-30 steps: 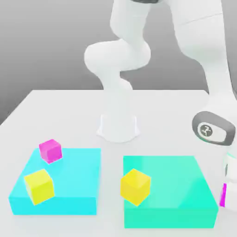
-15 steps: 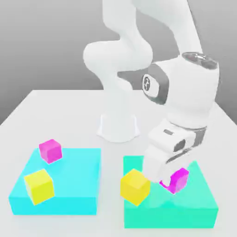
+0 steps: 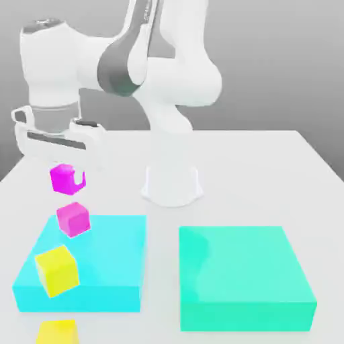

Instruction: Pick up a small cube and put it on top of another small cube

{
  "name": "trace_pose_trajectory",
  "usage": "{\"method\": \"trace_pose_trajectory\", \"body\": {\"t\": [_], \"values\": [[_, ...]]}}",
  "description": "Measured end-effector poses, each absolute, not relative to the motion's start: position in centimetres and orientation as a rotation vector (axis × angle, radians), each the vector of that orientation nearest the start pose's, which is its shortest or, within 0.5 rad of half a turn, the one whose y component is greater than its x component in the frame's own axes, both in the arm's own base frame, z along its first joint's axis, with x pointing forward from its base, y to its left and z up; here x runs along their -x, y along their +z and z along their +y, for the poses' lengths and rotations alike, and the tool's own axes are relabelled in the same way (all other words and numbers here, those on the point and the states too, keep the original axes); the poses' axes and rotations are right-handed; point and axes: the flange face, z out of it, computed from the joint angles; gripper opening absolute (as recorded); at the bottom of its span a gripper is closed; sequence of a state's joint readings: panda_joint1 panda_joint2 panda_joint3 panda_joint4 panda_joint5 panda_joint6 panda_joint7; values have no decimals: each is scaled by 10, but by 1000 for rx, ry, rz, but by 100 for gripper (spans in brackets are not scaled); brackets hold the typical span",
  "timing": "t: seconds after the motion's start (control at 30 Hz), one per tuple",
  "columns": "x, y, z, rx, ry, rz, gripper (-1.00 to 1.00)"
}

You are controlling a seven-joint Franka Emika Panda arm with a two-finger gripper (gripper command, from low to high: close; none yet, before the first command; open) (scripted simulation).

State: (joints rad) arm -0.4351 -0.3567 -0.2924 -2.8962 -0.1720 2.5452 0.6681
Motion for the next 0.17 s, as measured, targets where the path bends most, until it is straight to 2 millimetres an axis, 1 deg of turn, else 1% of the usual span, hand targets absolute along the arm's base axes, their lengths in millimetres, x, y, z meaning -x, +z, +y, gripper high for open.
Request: {"method": "trace_pose_trajectory", "body": {"t": [0.07, 0.1, 0.17], "values": [[-261, 257, -216, 2556, 1, 1822, -100], [-260, 251, -216, 2556, 1, 1823, 100], [-260, 251, -216, 2556, 1, 1823, 100]]}}
